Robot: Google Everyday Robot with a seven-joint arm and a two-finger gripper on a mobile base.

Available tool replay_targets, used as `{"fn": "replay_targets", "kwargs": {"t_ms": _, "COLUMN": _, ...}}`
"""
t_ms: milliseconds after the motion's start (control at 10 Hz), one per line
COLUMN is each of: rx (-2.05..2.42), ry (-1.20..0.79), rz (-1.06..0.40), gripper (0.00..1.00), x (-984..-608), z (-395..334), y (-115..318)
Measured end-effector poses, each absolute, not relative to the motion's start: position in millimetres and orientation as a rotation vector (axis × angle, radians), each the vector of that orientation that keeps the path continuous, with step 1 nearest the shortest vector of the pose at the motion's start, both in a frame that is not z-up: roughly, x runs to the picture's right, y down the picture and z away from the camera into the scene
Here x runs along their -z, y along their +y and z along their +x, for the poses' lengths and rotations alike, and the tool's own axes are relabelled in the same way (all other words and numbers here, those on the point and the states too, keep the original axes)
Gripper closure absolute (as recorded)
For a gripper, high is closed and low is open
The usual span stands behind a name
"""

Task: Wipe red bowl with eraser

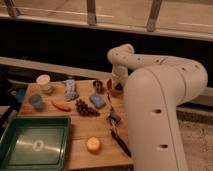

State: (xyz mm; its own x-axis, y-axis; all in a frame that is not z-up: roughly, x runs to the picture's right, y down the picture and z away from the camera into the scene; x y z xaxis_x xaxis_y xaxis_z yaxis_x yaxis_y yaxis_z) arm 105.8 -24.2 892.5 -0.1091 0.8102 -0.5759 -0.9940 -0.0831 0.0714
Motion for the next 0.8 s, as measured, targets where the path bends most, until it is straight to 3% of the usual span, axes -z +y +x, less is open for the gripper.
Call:
{"fn": "replay_targets", "kwargs": {"t_ms": 400, "rx": -1.590, "ry": 0.481, "rz": -0.523, "gripper": 1.00, "x": -919, "z": 92, "y": -32}}
{"fn": "replay_targets", "kwargs": {"t_ms": 800, "rx": -1.605, "ry": 0.454, "rz": -0.588, "gripper": 1.00, "x": -892, "z": 67, "y": 15}}
